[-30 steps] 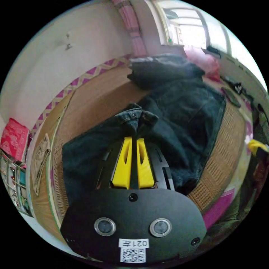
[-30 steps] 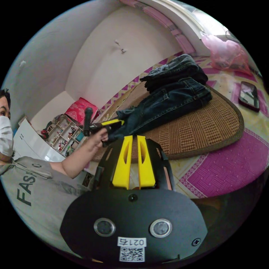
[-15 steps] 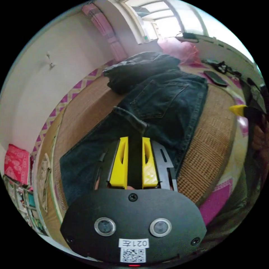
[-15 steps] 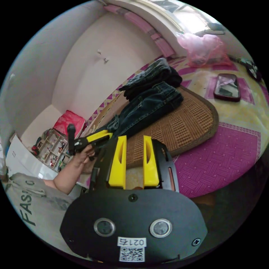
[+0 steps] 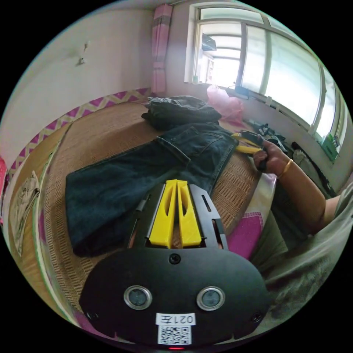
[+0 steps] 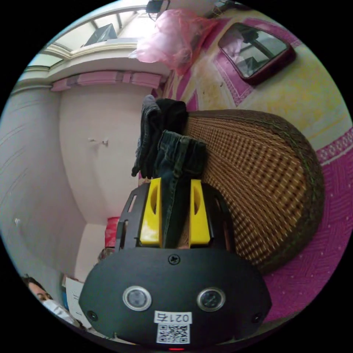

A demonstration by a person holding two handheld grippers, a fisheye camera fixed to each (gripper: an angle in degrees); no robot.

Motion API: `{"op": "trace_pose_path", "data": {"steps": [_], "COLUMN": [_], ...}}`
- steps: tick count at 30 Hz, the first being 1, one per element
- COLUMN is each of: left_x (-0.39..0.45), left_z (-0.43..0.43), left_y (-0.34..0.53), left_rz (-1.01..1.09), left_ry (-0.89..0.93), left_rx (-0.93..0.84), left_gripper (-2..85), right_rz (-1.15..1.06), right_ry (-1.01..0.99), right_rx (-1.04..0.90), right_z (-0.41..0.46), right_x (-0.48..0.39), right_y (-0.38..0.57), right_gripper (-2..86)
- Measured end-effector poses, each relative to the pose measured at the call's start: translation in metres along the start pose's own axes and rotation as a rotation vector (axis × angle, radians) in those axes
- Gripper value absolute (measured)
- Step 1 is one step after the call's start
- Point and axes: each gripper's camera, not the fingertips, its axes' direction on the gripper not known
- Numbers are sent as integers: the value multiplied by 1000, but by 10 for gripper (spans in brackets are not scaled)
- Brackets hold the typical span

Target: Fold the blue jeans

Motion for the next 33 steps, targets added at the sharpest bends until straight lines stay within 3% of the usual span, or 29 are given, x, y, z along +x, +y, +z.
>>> {"op": "trace_pose_path", "data": {"steps": [4,7,10,12,16,18,22,28,31,33], "left_x": [-19,-38,-59,-74,-99,-117,-143,-193,-218,-235], "left_z": [-20,-34,-45,-53,-65,-74,-89,-106,-108,-106], "left_y": [22,42,62,77,97,110,129,151,144,131], "left_rz": [-29,-59,-89,-114,-164,-203,-253,-357,-406,-416], "left_ry": [-3,3,9,2,-4,-13,-49,-65,-5,30], "left_rx": [0,-1,-2,7,16,25,29,55,119,163], "left_gripper": [-10,-10,-10,-10,-10,-10,-10,-10,-10,-10], "right_rz": [29,-202,-548,-898,-1386,-1669,-1879,-1938,-2036,-2068], "right_ry": [-4,-7,94,221,335,381,520,528,579,573], "right_rx": [48,91,86,74,-33,-162,-473,-363,-439,-368], "right_z": [13,11,33,76,172,245,353,347,369,366], "right_x": [7,-50,-151,-231,-287,-269,-177,-142,-104,-86], "right_y": [19,56,126,222,402,524,642,692,723,737], "right_gripper": [46,31,30,35,36,33,28,27,35,38]}}
